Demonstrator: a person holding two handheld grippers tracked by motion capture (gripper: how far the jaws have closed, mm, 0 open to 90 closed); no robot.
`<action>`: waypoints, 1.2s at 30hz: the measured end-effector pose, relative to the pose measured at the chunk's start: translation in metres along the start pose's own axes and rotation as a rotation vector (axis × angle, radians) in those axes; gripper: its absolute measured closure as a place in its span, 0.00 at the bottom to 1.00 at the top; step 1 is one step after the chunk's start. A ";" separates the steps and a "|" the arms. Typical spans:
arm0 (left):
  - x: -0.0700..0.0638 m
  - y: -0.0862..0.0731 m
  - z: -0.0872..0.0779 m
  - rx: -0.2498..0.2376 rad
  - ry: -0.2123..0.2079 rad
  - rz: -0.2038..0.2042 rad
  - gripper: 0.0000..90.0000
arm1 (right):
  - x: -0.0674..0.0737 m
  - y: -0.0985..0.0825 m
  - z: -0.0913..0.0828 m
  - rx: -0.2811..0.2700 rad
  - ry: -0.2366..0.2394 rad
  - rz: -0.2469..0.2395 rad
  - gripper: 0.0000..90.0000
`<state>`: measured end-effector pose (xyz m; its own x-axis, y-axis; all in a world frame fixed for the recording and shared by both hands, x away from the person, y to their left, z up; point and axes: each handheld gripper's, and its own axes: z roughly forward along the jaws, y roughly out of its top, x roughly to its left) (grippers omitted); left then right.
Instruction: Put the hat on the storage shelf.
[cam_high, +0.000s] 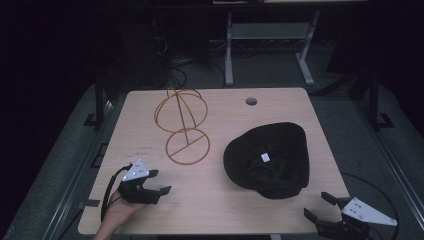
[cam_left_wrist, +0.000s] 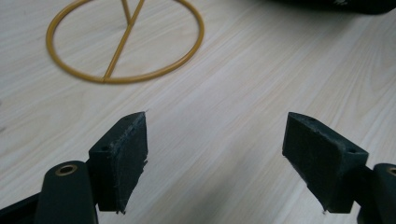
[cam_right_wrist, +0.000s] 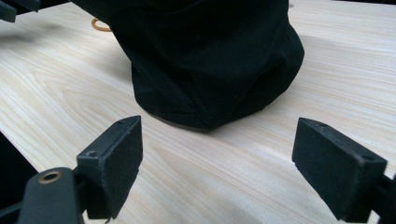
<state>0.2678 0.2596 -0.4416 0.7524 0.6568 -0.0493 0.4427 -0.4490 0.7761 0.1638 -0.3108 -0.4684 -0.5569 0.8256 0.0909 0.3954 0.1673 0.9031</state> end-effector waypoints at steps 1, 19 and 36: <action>0.000 0.000 0.000 0.000 0.000 0.000 0.24 | 0.000 0.000 0.000 0.002 0.003 -0.001 0.18; -0.036 0.045 0.008 -0.042 -0.143 0.101 0.25 | -0.005 -0.003 -0.005 -0.001 0.022 0.019 0.17; -0.083 0.094 0.038 0.009 -0.258 0.242 0.27 | -0.001 0.000 -0.010 -0.040 0.057 0.031 0.16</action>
<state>0.2654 0.1405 -0.3886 0.9338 0.3570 -0.0226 0.2401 -0.5787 0.7794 0.1574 -0.3172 -0.4644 -0.5856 0.7981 0.1417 0.3843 0.1194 0.9154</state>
